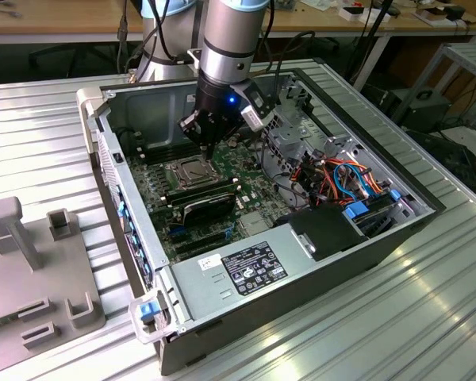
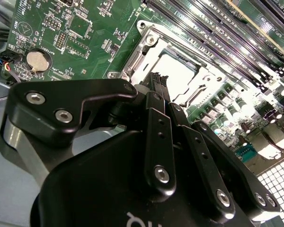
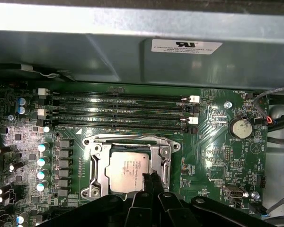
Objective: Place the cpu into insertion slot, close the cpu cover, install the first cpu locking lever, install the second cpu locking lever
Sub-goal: 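Install the second cpu locking lever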
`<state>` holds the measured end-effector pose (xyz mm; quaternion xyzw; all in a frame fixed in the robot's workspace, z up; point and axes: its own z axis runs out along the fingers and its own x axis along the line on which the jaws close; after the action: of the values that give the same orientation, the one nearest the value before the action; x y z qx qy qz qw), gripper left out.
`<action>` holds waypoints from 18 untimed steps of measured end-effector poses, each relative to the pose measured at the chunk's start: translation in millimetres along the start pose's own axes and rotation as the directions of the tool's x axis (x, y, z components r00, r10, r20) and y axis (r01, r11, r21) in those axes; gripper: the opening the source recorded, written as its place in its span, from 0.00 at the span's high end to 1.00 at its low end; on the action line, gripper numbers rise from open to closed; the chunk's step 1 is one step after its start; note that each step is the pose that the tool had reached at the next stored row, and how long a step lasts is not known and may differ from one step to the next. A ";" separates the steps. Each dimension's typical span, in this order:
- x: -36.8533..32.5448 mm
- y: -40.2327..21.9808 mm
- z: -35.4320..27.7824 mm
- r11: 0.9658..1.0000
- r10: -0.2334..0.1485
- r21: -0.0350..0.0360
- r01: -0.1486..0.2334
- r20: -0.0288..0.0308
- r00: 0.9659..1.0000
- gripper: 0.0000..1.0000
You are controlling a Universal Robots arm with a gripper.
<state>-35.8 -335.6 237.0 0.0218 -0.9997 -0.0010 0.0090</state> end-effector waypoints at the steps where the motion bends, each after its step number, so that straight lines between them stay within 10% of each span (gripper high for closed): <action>1: 0.0 0.0 0.0 1.000 0.000 0.000 0.000 0.000 1.000 0.89; 18: -7.6 -1.7 -1.8 1.000 0.000 0.000 0.000 0.000 1.000 0.89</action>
<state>-28.1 -336.9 238.6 0.0219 -0.9997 -0.0007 0.0090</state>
